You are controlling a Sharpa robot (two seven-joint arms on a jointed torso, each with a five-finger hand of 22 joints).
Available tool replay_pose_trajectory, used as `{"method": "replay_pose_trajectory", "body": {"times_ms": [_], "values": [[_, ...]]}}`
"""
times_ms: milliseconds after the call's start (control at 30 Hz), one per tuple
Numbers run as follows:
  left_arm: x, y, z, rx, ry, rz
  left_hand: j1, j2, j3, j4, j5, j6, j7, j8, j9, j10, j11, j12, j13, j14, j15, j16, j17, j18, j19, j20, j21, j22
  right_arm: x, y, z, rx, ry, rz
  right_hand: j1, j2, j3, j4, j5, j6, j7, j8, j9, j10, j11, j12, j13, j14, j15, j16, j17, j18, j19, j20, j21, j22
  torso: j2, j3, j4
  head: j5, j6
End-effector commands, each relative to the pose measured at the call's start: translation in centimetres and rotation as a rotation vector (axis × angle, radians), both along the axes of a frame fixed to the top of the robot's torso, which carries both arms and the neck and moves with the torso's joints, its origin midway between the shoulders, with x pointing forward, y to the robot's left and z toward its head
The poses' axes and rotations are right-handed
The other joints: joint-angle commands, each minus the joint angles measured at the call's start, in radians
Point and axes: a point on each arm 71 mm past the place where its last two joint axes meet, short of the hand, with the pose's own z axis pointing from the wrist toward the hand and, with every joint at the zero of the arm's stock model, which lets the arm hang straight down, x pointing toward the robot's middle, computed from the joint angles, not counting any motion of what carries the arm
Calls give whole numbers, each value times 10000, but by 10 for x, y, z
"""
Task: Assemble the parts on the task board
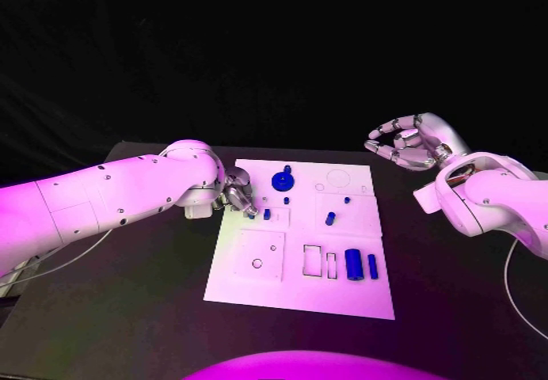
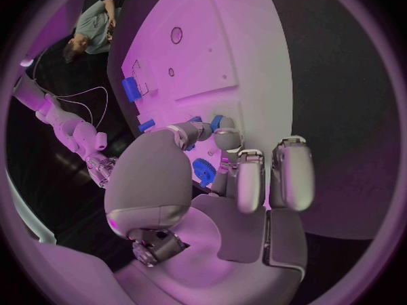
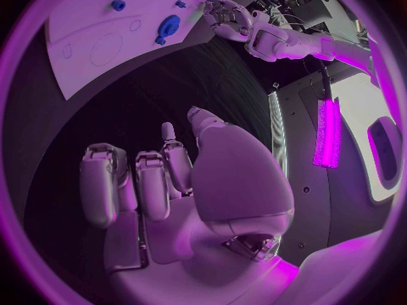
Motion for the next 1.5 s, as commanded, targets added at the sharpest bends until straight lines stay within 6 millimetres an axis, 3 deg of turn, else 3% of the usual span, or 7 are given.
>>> {"method": "replay_pose_trajectory", "body": {"times_ms": [33, 633, 1133, 1200, 1267, 1400, 1500], "values": [[-4, -4, -5, 45, 348, -223, -103, 44, 1439, -1528, -34, -16, -74, 47, 19, 67, 0, 25, 5, 1002, -97, 63, 2446, -68, 61, -47, 27, 3, -1, 1, 0, -21, -37, 116, -120, -10, 36, 5, 28, -35, -54, 48, -10, -44, 13, -47, 436, 705, -79, -60, 1194, 57, 106, -36, -41, 1353, -2, -4, 1, -7, 15], [-1, 7, -1, -233, -26, 288, -1651, -135, -1840, 871, -287, 258, -135, -320, -144, -58, -25, -79, -1, 982, -133, 26, 2381, -66, 72, -97, -52, -30, 0, 0, 0, -25, -56, 100, -130, -18, 44, 1, 30, -44, -54, 58, -14, -70, 12, -77, 405, 702, -81, -67, 1181, 66, 89, -38, -77, 1329, 1, -15, 8, -51, 66], [1, 14, 16, -1650, -883, 658, -1773, 51, -2449, 983, -675, 185, -104, -461, -193, -190, 1, -240, -197, 943, -118, -49, 2250, -42, 30, -94, -127, -131, 0, -1, 0, -26, -76, 80, -152, -27, 41, 8, 28, -57, -53, 60, -18, -79, 14, -86, 397, 696, -81, -79, 1153, 72, 77, -39, -103, 1311, -6, -12, 6, -61, 99], [2, 11, 23, -2666, -1350, 687, -1451, 180, -2575, 968, -628, -428, 179, -761, -261, -1431, 257, -1655, -1973, 666, 90, -551, 1467, 231, -660, 46, -1096, -1566, 0, -1, 0, -26, -78, 73, -152, -27, 41, 8, 28, -57, -53, 60, -18, -79, 14, -86, 397, 696, -81, -79, 1153, 72, 77, -39, -103, 1311, -8, -3, 4, -81, 104], [3, 8, 30, -3652, -1862, 737, -1415, 220, -2724, 984, -642, -912, 413, -1025, -350, -1907, 477, -1923, -2092, 376, 290, -1016, 809, 411, -1129, 141, -1773, -2479, 0, -1, 0, -26, -79, 63, -156, -27, 41, 9, 28, -58, -53, 61, -19, -81, 15, -89, 394, 696, -81, -80, 1152, 72, 77, -39, -103, 1311, -8, -4, 7, -71, 135], [5, 4, 39, -4937, -3058, 655, -906, 202, -3019, 982, -683, -1788, 956, -1371, -517, -3243, 1018, -2634, -2506, -1438, 797, -3453, -2164, 1140, -3358, 597, -5245, -6650, 0, -2, 0, -27, -75, 44, -160, -26, 41, 11, 28, -59, -52, 61, -19, -87, 15, -95, 388, 694, -81, -82, 1147, 72, 76, -39, -106, 1310, -8, -11, 22, -107, 155], [5, -2, 40, -5354, -3914, 103, 583, 48, -2951, 851, -679, -2251, 1256, -1637, -811, -4274, 1321, -3290, -3050, -2603, 1072, -4865, -3804, 1149, -3445, 874, -6156, -7258, 0, -2, 0, -29, -70, 39, -162, -25, 42, 11, 30, -60, -52, 63, -20, -174, 14, -194, 288, 685, -81, -98, 1108, 84, 50, -39, -154, 1274, 6, -15, 17, -145, 190]]}}
